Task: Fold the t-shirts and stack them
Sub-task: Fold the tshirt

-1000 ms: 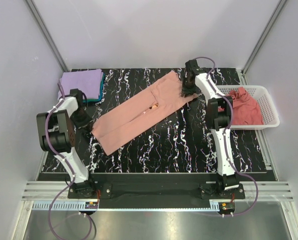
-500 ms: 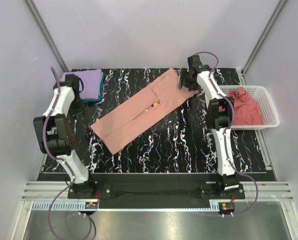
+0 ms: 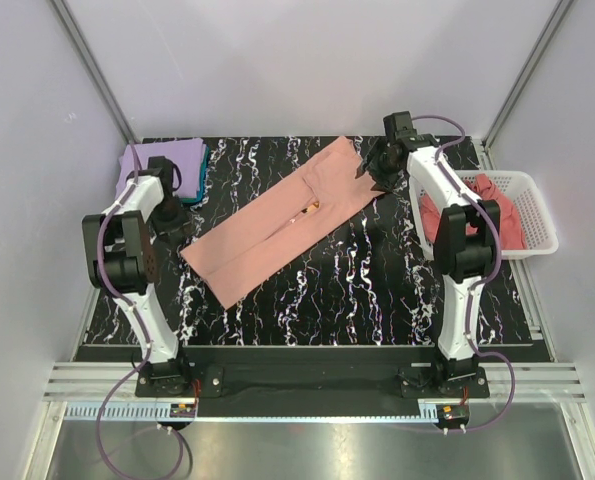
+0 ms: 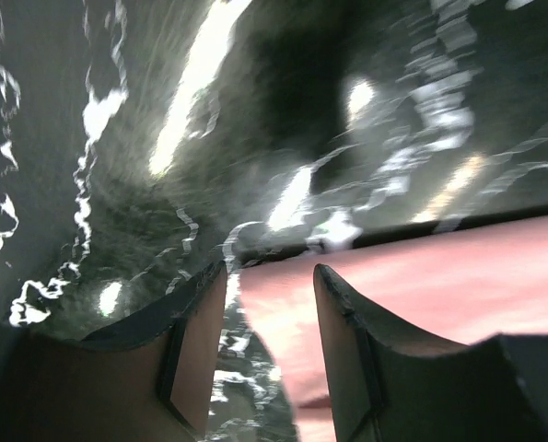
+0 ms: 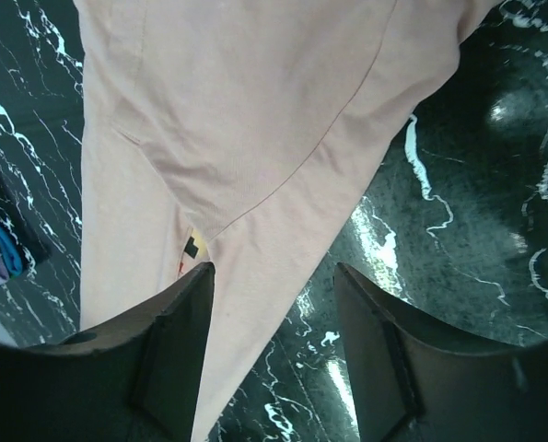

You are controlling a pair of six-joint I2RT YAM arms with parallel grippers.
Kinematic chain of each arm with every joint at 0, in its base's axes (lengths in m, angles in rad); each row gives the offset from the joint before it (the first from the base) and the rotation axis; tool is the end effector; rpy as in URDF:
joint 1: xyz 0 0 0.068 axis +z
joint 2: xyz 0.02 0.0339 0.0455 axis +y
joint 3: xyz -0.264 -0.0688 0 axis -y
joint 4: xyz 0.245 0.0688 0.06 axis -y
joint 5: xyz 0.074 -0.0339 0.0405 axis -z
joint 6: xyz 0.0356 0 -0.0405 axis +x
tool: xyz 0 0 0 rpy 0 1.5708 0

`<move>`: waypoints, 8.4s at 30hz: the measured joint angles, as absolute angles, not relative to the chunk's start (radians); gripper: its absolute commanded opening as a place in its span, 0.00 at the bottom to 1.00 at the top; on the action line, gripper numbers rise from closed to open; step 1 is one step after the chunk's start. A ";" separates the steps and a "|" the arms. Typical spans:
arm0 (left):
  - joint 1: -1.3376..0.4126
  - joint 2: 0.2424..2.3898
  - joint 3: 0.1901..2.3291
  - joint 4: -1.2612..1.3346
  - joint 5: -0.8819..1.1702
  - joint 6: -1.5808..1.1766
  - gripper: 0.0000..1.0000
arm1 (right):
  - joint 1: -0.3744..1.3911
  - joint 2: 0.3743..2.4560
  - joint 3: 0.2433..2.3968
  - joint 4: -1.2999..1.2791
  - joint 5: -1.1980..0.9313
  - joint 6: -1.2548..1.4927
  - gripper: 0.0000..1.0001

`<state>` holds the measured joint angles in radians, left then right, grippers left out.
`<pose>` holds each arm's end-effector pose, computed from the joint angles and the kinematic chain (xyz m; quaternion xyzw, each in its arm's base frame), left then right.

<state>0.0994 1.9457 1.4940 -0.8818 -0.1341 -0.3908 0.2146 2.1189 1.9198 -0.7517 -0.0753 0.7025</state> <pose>0.3866 0.0433 0.2000 -0.2481 0.9592 0.0487 0.1265 0.4618 0.1034 0.2601 0.2187 0.9263 0.1671 0.2575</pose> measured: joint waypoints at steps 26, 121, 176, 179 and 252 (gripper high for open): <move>0.087 1.876 1.361 -0.884 -0.052 -0.261 0.45 | 0.209 2.327 1.924 -0.692 -0.140 0.842 0.60; -0.148 1.615 0.915 -0.793 -0.001 -0.608 0.25 | 0.200 2.422 2.048 -0.560 -0.266 0.722 0.47; -0.231 1.712 1.036 -0.881 0.001 -0.554 0.34 | 0.245 2.353 1.823 -0.231 -0.311 0.943 0.00; -0.240 1.712 1.007 -0.870 0.009 -0.559 0.34 | 0.240 2.372 1.833 -0.243 -0.296 0.934 0.00; -0.173 1.573 0.835 -0.787 0.262 -0.449 0.47 | 1.162 1.608 0.955 -0.511 0.021 1.426 0.54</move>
<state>-0.1726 1.5734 0.8352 -0.7868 0.2619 -0.4488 1.1618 1.6077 0.9554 -0.5106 0.0212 1.4261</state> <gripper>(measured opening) 0.468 0.558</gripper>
